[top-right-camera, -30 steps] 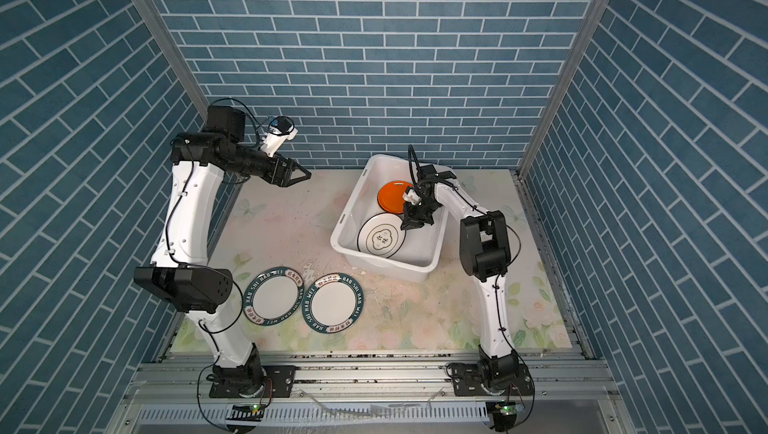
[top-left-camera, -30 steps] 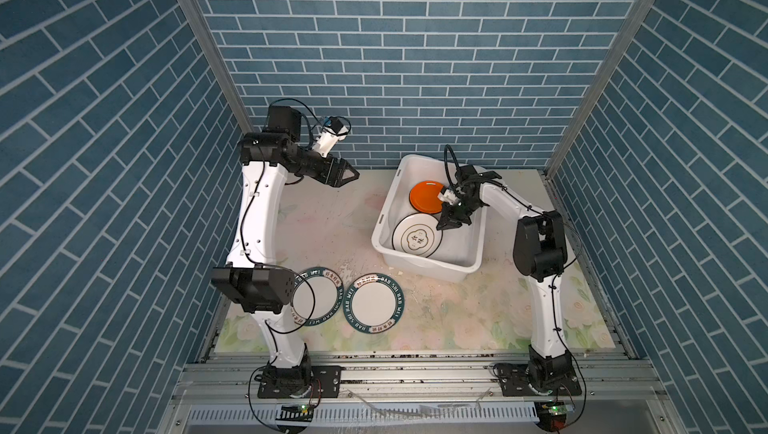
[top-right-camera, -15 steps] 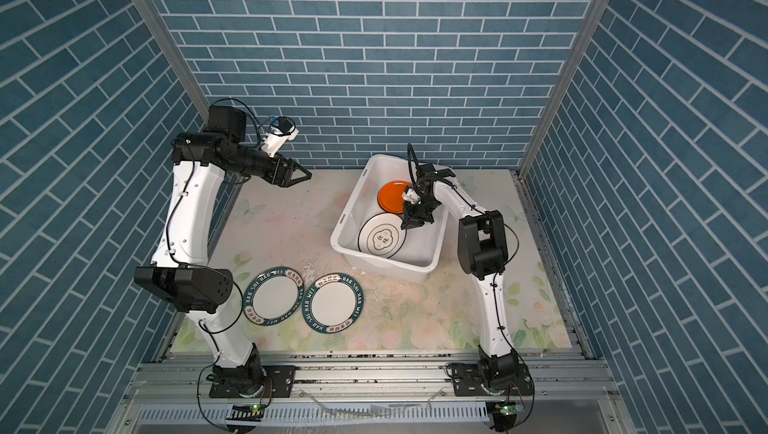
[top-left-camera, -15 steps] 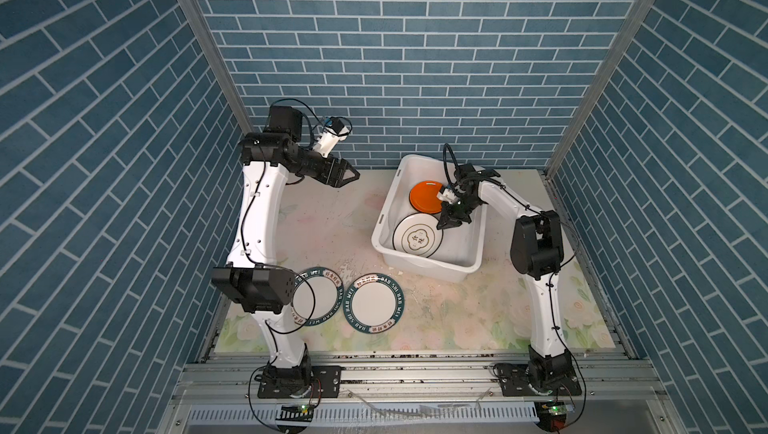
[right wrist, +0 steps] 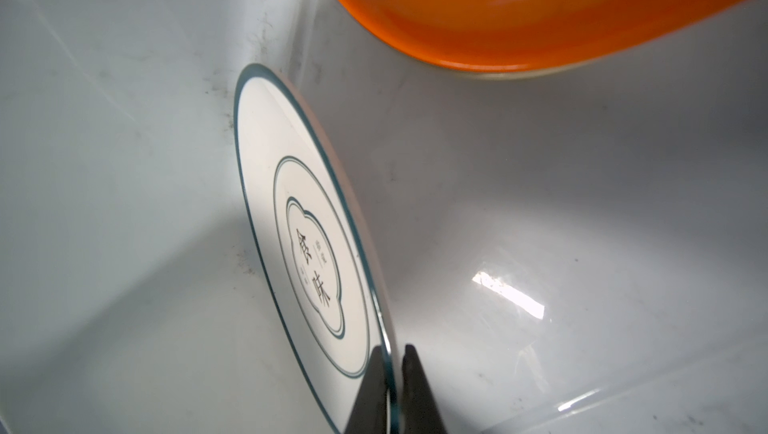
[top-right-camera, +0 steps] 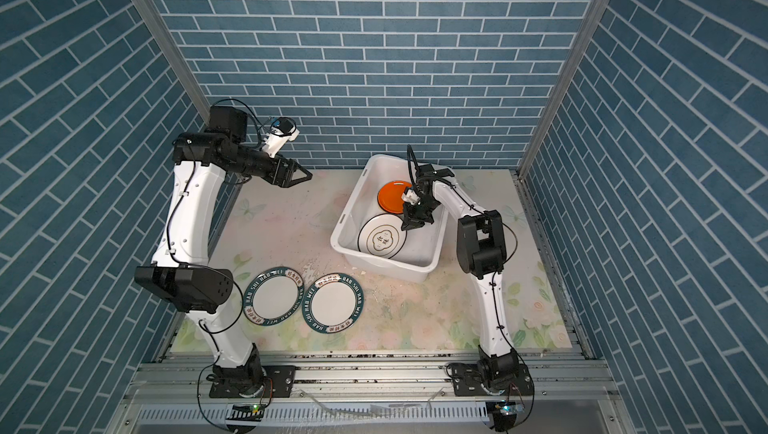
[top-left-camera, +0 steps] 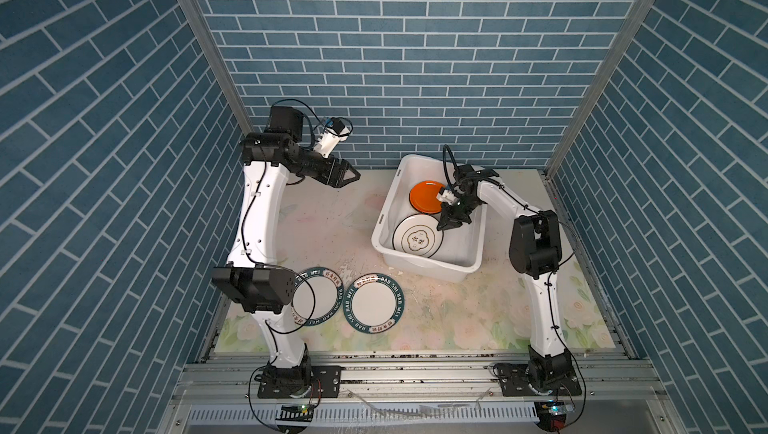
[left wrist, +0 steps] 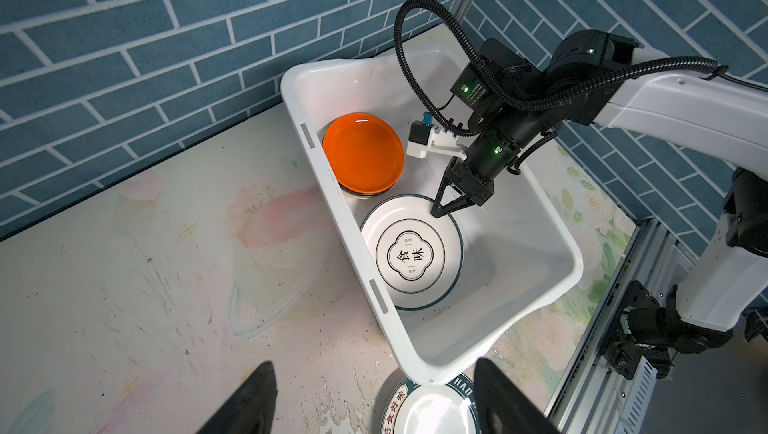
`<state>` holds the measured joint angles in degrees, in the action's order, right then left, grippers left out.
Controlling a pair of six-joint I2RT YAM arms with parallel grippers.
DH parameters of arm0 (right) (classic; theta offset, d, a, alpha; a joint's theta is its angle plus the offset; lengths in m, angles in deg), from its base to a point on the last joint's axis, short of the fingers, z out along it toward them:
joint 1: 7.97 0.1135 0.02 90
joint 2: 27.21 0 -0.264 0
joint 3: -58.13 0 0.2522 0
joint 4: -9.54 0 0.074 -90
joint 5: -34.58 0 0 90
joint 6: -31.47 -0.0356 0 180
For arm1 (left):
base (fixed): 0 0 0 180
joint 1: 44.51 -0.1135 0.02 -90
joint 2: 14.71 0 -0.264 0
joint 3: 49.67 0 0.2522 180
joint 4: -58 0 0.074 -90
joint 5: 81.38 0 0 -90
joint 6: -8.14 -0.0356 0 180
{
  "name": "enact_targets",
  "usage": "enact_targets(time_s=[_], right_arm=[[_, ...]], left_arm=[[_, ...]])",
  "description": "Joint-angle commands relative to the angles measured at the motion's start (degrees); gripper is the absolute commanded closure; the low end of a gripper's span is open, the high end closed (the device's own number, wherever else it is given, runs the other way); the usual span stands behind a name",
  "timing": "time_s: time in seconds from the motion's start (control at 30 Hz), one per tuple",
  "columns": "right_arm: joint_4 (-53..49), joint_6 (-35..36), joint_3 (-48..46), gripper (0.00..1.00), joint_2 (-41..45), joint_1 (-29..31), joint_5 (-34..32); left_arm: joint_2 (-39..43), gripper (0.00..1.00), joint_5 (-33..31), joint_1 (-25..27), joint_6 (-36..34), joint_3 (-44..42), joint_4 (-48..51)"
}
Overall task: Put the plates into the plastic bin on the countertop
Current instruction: 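Set the cloud-emblem plate flat in the bin beside the orange plate, then open and raise the right gripper while the left moves toward the green-rimmed plates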
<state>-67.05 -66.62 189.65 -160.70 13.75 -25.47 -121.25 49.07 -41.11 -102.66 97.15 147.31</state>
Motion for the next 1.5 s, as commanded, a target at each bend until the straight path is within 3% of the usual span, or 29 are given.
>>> enact_targets(time_s=[0.0,1.0,1.23,1.47], right_arm=[[-3.1,3.7,0.7,0.90,-1.9,0.1,-3.5],[-5.5,5.2,3.5,0.81,-1.8,-0.2,-7.0],[-4.6,4.5,5.3,0.81,2.2,-0.5,-5.5],[-2.4,2.1,6.2,0.81,6.6,-0.7,-2.4]], left_arm=[[0.4,0.24,0.1,0.3,-0.2,-0.5,0.2],[0.8,0.20,-0.7,0.1,-1.3,-3.4,1.5],[2.6,0.18,-0.5,-4.1,-3.3,-8.9,2.2],[8.2,0.18,0.0,-11.3,-6.1,-22.8,1.0]])
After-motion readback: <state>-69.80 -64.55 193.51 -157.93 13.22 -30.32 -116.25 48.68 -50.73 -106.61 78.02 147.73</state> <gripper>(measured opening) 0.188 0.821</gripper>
